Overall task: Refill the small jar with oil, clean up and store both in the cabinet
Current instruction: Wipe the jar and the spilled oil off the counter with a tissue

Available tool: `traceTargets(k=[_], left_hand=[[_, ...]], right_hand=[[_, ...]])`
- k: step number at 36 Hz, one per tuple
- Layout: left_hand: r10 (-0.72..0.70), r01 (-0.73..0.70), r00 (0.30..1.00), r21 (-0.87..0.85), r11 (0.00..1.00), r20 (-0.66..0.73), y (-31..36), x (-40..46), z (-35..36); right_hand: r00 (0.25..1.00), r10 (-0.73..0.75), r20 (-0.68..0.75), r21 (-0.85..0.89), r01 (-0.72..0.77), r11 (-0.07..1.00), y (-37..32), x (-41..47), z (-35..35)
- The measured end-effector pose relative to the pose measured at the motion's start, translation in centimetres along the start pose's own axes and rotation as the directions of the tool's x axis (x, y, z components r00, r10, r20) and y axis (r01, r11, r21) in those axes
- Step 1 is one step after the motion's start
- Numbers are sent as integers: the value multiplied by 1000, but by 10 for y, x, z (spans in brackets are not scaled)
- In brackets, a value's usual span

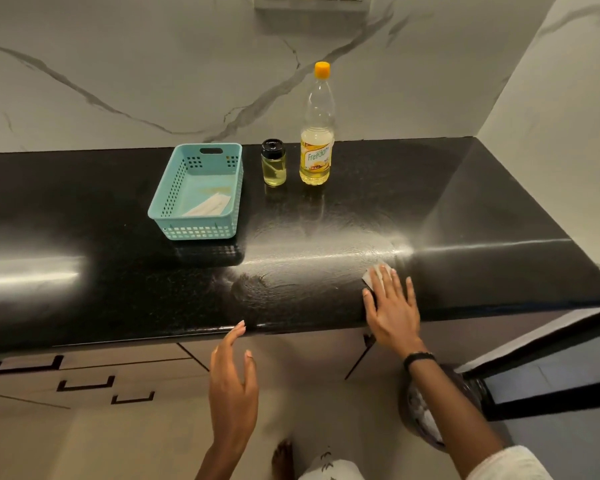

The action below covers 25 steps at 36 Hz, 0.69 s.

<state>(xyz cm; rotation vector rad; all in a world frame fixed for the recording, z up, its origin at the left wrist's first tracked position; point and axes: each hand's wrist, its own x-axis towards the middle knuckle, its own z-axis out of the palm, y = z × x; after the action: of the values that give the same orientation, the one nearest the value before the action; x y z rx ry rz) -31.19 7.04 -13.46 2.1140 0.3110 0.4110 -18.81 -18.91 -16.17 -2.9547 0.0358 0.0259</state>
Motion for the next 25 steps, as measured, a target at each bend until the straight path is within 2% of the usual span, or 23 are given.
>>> traceTargets(k=[3,6,13,16,19,21,23,25], left_hand=[[2,-3,1000,4,1000,15,7,-5,8],[9,-10,999,6,1000,42,12,-9,16],[-31,36,997,-63,997,76,20,-16,41],[-130,144,987,-157,977,94,25,-17,54],[-264,280,960,-279,919,94,30,-17,67],[-356,366,930,-360,858,98,37,-17,71],[-461,469,876,-478,742,144,45,-16,74],[-536,570,806,-579,583,253,56,-15,79]], right_hand=[[998,56,-41,70,-53,996,-11,-10,4],[998,29,-49,119,-23,993,-24,-26,10],[979,-203,-9,159,202,967,-55,-53,16],[941,-336,34,136,329,934,-65,-52,16],[891,-445,85,183,426,886,-68,-53,5],[865,-490,107,307,441,844,-67,-58,-6],[855,-485,183,537,326,778,-65,-68,-17],[875,-449,182,762,162,626,-60,-85,-34]])
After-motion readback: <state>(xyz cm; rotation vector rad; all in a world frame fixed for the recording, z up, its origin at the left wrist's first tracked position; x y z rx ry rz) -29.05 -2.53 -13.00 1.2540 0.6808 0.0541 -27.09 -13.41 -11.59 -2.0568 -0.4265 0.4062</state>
